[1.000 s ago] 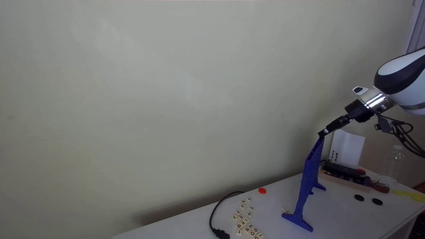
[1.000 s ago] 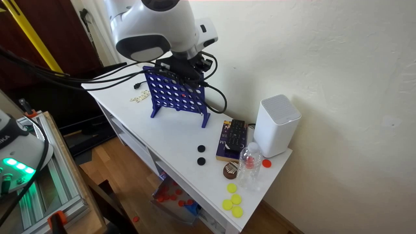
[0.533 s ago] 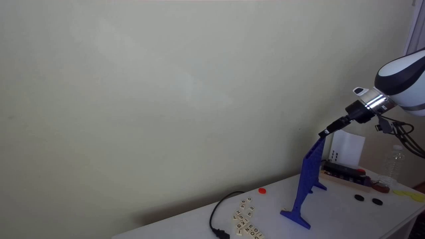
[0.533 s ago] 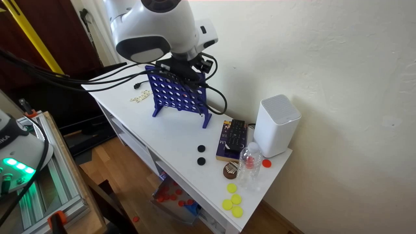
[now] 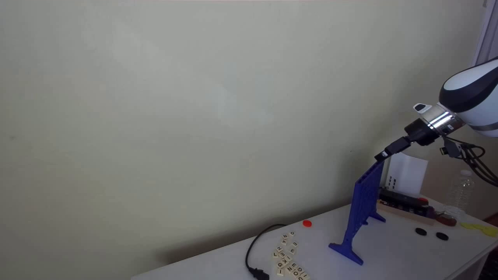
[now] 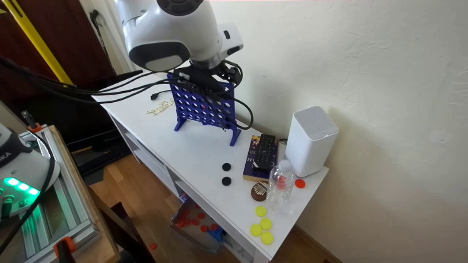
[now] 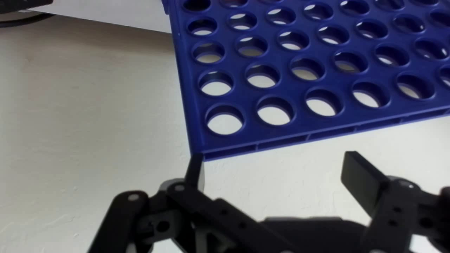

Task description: Put one black chip in the blue gameboard.

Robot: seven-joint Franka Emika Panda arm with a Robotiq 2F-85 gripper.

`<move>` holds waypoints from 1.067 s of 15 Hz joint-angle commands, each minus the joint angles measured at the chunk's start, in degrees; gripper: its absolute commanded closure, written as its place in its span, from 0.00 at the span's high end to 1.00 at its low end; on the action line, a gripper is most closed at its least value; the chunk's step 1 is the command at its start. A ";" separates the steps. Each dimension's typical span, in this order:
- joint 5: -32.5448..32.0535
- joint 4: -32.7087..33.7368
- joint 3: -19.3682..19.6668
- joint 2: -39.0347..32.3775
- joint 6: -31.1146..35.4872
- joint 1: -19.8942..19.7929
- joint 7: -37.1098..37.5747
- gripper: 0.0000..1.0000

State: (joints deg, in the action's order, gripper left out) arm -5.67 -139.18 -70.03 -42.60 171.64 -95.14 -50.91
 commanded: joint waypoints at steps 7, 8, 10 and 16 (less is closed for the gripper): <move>-1.53 -1.47 -5.85 -3.94 0.67 -4.20 2.80 1.00; -1.44 -1.67 -6.42 -3.69 0.88 -4.75 3.63 1.00; -1.10 -2.20 -7.42 -2.05 1.26 -5.88 6.24 1.00; -1.40 -4.85 -12.82 2.96 1.20 -12.56 14.69 1.00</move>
State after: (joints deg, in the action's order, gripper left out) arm -5.67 -141.15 -80.02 -44.63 171.74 -103.80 -42.23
